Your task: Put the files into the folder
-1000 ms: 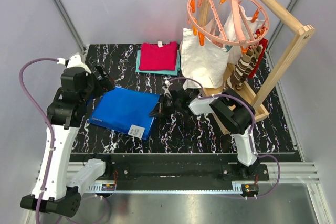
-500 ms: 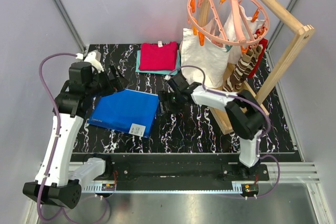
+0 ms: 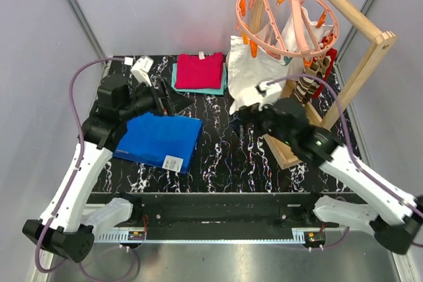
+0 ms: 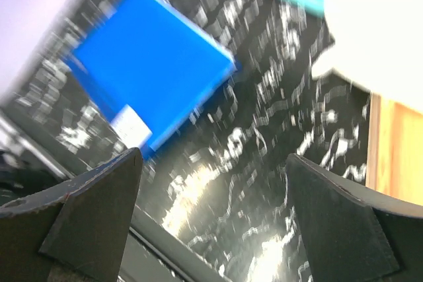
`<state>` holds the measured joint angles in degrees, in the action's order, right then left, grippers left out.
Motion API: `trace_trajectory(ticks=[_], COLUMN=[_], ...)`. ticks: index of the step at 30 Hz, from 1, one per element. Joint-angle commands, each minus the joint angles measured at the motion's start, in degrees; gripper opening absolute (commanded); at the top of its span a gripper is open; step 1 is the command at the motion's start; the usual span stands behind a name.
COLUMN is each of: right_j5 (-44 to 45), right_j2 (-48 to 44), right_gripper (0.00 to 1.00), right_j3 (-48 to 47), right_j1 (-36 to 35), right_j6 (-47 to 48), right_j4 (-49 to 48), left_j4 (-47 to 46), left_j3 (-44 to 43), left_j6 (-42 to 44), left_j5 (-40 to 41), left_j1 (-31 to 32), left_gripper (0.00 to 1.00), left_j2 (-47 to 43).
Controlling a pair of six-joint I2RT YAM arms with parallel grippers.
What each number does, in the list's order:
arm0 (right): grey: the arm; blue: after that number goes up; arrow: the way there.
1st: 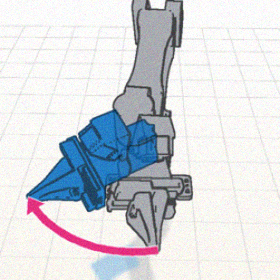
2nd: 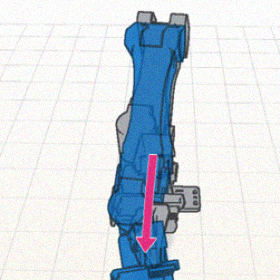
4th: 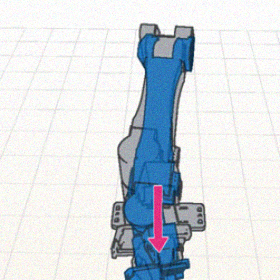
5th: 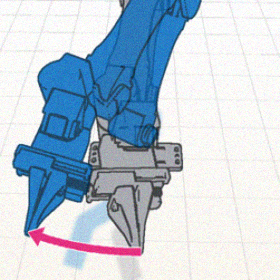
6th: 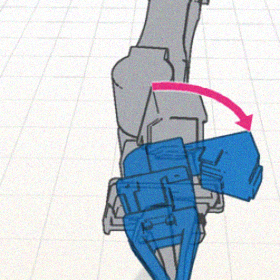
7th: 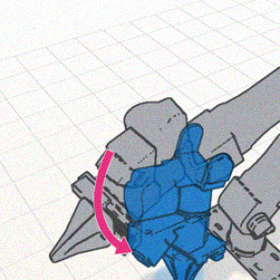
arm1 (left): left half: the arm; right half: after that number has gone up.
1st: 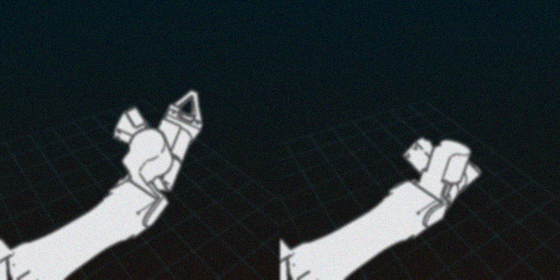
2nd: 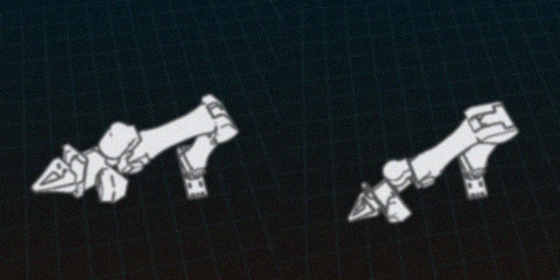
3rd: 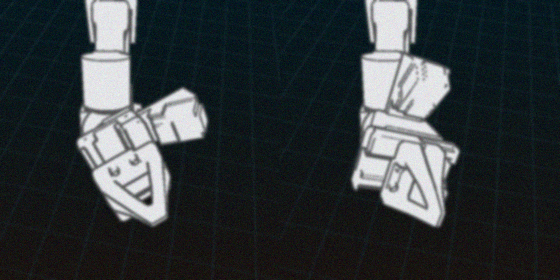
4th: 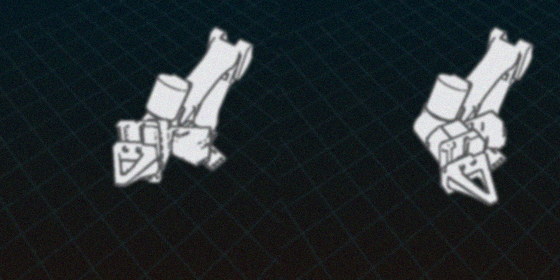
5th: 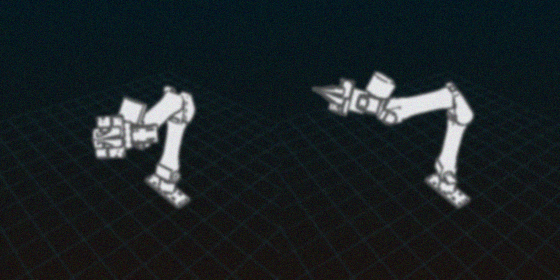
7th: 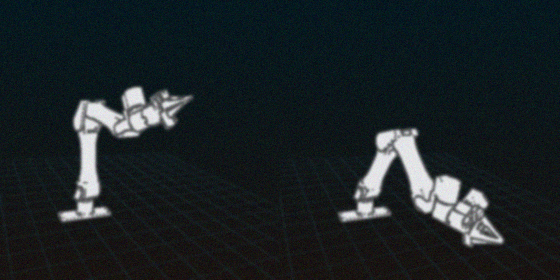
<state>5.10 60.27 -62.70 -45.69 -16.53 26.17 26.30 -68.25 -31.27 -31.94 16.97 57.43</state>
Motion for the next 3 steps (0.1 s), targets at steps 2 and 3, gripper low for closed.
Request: trace_trajectory(ticks=[2,3], right_j5=[-4.63,-5.01], right_j2=[-10.86,-13.05], right_gripper=[1.0,1.0], right_j3=[6.09,7.57], right_j1=[-0.19,-0.1], right_j6=[3.7,3.96], right_j4=[-11.21,-12.45], left_j4=[-11.18,-13.71], left_j3=[1.01,1.36], left_j6=[-1.52,-1.69], left_j5=[-4.18,-4.53], left_j1=[5.0,5.87], left_gripper=[0.99,0.99], left_j2=[-1.7,-2.23])
